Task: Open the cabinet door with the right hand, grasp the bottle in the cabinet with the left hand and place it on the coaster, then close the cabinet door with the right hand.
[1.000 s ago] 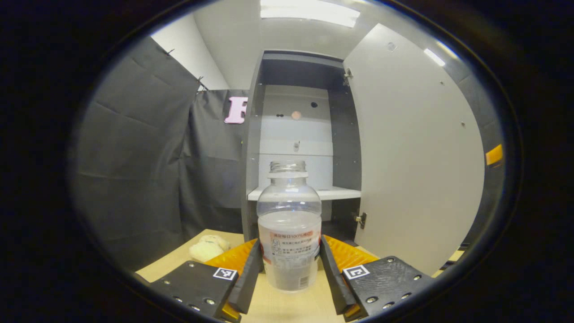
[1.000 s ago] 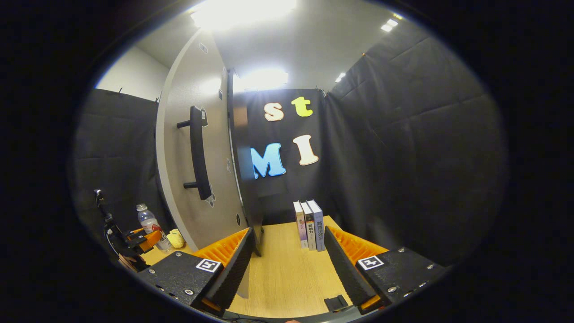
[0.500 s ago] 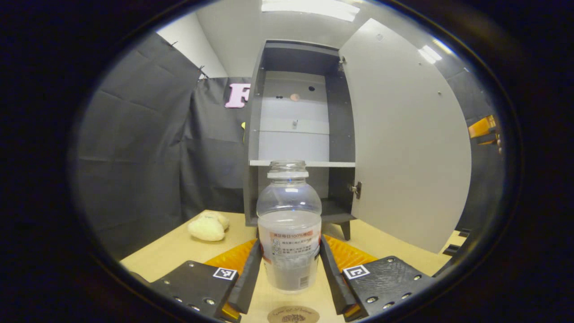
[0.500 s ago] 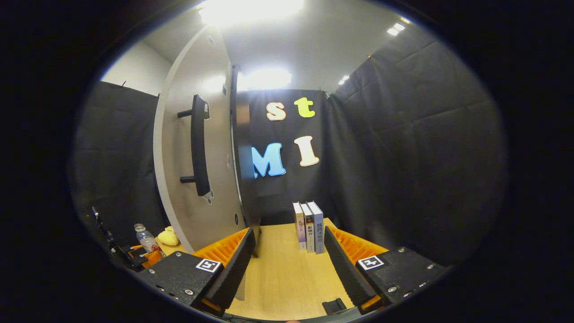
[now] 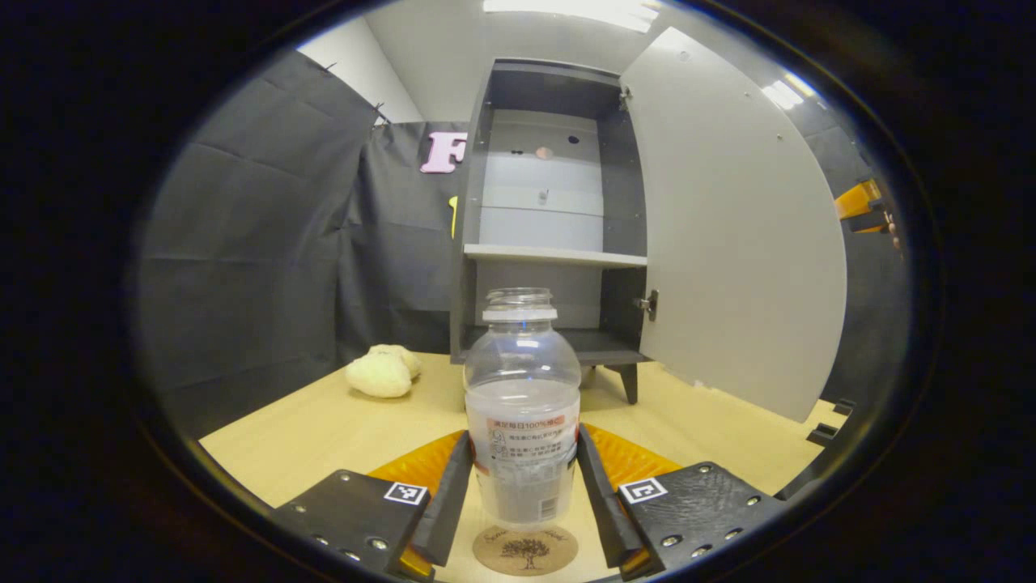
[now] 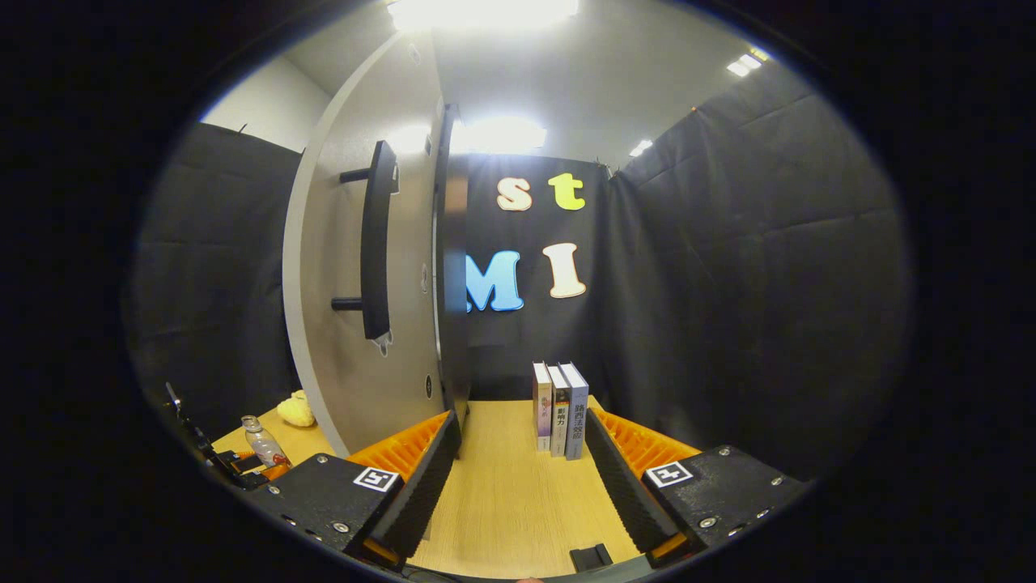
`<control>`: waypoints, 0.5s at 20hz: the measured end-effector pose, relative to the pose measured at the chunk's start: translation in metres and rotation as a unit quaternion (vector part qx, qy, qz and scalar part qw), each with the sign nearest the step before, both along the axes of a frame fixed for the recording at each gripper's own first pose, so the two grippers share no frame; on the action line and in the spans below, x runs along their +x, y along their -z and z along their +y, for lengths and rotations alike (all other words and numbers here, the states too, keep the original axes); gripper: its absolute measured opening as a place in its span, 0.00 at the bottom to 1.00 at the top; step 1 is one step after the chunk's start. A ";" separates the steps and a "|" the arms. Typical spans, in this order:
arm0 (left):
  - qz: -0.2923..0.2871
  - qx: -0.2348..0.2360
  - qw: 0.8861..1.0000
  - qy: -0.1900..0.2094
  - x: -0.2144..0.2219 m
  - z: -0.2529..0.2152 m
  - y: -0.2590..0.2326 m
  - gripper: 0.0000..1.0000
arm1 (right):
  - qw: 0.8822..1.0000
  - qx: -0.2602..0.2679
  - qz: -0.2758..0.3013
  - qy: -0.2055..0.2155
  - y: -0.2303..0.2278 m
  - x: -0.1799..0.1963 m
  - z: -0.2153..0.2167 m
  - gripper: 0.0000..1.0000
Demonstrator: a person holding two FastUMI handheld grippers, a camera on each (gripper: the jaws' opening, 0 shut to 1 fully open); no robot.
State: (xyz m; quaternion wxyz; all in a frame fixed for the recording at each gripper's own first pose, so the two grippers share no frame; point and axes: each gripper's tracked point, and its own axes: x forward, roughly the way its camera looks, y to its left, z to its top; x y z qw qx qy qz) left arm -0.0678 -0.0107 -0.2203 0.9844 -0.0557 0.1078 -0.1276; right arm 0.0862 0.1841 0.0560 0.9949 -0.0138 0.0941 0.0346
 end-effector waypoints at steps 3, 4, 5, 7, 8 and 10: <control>0.011 0.006 1.000 -0.001 -0.010 -0.004 0.018 0.71 | 1.000 -0.009 0.006 -0.007 0.001 0.001 0.000 0.95; 0.013 0.010 1.000 -0.002 -0.013 -0.005 0.023 0.71 | 1.000 -0.010 0.010 -0.011 0.003 0.000 0.002 0.95; 0.012 0.011 1.000 -0.002 -0.016 -0.005 0.027 0.71 | 1.000 -0.012 0.013 -0.014 0.003 0.000 0.003 0.95; 0.013 0.020 1.000 -0.007 -0.017 -0.005 0.036 0.71 | 1.000 -0.016 0.015 -0.019 0.003 -0.002 0.003 0.95; 0.014 0.024 1.000 -0.011 -0.015 -0.004 0.042 0.71 | 0.999 -0.018 0.017 -0.022 0.005 -0.002 0.004 0.95; 0.016 0.026 0.999 -0.016 -0.018 -0.003 0.049 0.71 | 0.999 -0.021 0.019 -0.026 0.004 -0.003 0.004 0.95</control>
